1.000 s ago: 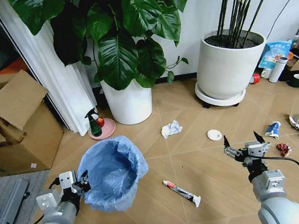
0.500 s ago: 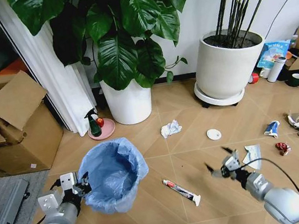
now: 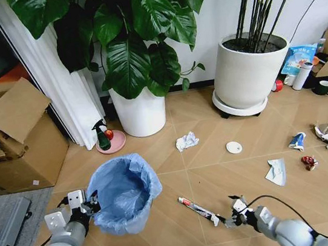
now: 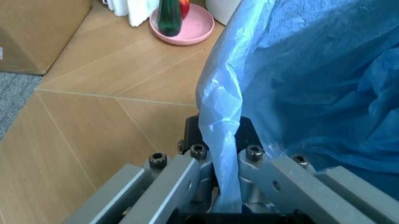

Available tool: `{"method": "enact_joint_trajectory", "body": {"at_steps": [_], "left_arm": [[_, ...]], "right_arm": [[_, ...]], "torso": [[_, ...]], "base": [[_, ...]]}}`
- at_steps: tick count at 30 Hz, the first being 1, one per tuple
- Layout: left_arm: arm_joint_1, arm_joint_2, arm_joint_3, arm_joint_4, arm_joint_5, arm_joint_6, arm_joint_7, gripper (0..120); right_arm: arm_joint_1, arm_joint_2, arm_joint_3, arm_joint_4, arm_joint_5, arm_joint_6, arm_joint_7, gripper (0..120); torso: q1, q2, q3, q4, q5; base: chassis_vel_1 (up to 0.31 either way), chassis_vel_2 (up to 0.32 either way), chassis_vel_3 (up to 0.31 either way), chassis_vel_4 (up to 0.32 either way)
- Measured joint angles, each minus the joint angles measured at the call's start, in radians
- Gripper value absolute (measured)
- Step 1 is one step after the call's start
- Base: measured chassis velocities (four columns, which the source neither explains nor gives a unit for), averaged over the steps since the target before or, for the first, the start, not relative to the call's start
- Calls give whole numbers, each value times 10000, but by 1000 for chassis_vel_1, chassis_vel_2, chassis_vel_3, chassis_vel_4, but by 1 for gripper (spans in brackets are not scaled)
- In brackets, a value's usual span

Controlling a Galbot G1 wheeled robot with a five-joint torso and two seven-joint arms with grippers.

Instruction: Pick up the trash bin and place the garbage on the floor into it.

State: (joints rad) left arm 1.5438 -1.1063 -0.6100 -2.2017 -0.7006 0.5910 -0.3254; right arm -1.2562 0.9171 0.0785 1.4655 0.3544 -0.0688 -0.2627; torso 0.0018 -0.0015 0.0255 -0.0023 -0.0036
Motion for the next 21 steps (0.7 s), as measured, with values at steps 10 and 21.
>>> {"method": "enact_joint_trajectory", "body": {"at_steps": [10,21], "left_arm": [[7,-34,26,127,25,0,17,0],[-5,-17,10,172,33,0,18,0]], "right_arm": [[955,401,-550,-530,1171,-339,-216,100],[1719,977,-1270,-1371,-13,-69,-209,100]], "torso": [[0,0,0,0,4],[0,0,0,1,5]], "base": [[0,0,0,0],[0,0,0,0]]}}
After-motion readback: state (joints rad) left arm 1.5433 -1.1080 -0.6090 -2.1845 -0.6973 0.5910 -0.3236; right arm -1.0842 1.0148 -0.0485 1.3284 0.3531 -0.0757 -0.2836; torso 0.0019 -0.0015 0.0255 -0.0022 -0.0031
